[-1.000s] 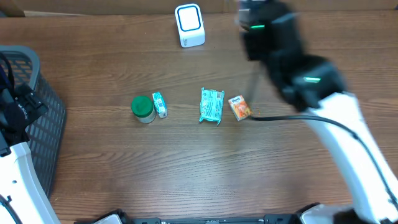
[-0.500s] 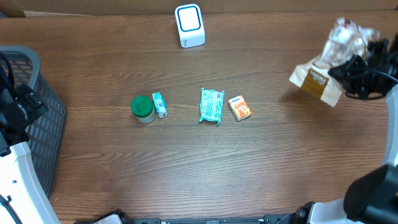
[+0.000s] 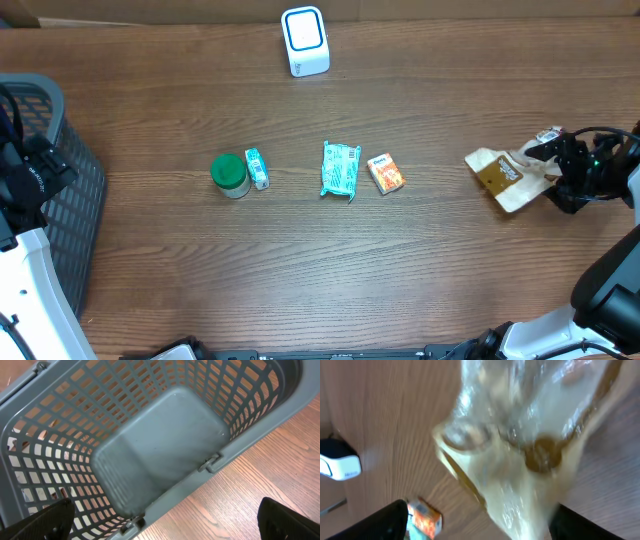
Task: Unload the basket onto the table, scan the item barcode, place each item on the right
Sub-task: 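Carry the clear bag right and drop it at the table's right edge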
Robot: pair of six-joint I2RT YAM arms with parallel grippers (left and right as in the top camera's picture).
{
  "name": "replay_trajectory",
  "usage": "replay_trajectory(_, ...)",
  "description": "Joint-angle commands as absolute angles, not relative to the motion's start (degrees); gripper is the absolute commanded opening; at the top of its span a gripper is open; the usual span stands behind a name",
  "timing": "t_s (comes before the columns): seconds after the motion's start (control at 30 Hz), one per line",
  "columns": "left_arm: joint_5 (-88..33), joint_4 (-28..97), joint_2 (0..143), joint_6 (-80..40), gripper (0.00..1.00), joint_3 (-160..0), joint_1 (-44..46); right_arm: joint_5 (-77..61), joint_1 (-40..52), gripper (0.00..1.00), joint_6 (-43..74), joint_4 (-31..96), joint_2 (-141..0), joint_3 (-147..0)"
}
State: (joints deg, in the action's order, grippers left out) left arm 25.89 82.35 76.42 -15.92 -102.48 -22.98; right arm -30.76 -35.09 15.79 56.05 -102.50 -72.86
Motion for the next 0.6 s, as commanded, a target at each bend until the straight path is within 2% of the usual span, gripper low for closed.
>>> replay_trajectory(0.0, 25.8, 82.3, 76.5, -15.0, 1.0, -103.0, -23.2, -31.8, -34.8, 0.9, 13.0, 59.9, -102.0, -77.0)
replay_trajectory(0.2, 25.8, 82.3, 76.5, -15.0, 1.0, -103.0, -23.2, -31.4, -31.3, 0.88, 6.4, 71.6, -101.9, -86.4)
replay_trajectory(0.33, 25.8, 82.3, 76.5, -15.0, 1.0, -103.0, -23.2, -31.2, -23.9, 0.86, 4.4, 76.0, -101.4, -90.5)
replay_trajectory(0.47, 25.8, 82.3, 76.5, -15.0, 1.0, -103.0, -23.2, -31.2, -15.7, 0.8, 4.4, 73.8, -101.4, -90.0)
replay_trajectory(0.57, 25.8, 82.3, 76.5, -15.0, 1.0, -103.0, -23.2, -30.9, -7.3, 0.64, 4.9, 69.0, -101.9, -90.0)
